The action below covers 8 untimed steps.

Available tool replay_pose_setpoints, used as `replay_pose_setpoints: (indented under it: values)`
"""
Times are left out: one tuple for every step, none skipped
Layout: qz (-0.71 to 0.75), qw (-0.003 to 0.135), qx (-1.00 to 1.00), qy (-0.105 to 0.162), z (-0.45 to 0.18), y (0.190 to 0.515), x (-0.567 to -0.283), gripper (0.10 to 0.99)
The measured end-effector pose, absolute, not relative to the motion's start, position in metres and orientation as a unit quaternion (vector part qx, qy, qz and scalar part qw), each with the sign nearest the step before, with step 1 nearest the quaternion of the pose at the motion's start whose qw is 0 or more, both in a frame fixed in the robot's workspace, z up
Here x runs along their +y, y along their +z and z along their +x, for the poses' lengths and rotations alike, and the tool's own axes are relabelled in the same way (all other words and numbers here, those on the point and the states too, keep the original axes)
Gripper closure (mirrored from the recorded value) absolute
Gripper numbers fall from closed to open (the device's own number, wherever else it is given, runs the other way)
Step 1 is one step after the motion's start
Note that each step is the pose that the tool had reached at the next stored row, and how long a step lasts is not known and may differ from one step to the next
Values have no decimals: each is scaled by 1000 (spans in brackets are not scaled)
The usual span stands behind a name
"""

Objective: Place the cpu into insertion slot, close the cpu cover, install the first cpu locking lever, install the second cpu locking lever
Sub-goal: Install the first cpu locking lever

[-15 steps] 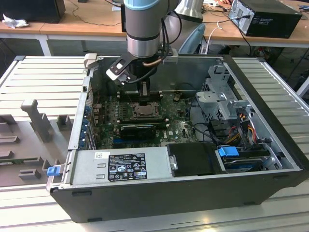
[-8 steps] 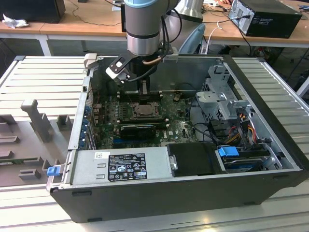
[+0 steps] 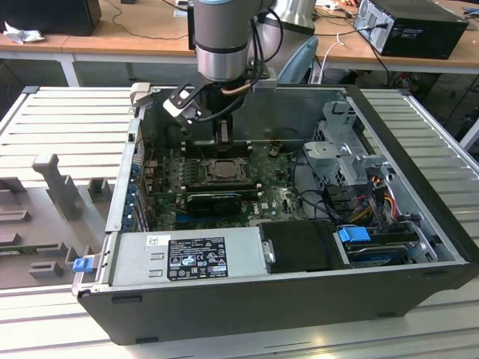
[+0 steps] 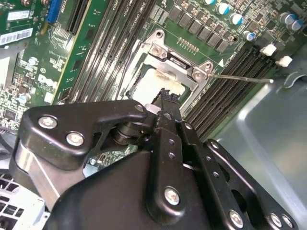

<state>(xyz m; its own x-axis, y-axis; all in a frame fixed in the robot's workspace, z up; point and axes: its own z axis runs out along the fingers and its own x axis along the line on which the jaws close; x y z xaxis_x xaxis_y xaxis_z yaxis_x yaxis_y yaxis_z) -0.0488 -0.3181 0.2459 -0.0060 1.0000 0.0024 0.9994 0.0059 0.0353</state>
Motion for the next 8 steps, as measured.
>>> replay_pose_setpoints:
  values:
    - [705,12,709,13,-49,247,-318,980]
    - [705,12,709,13,-49,249,-318,980]
    - [705,12,709,13,-49,251,-318,980]
    - [705,13,709,12,-49,253,-318,980]
    - [705,14,709,11,-49,257,-318,980]
    - [705,14,709,11,-49,260,-318,980]
    - [705,14,709,11,-49,264,-318,980]
    - [705,14,709,11,-49,268,-318,980]
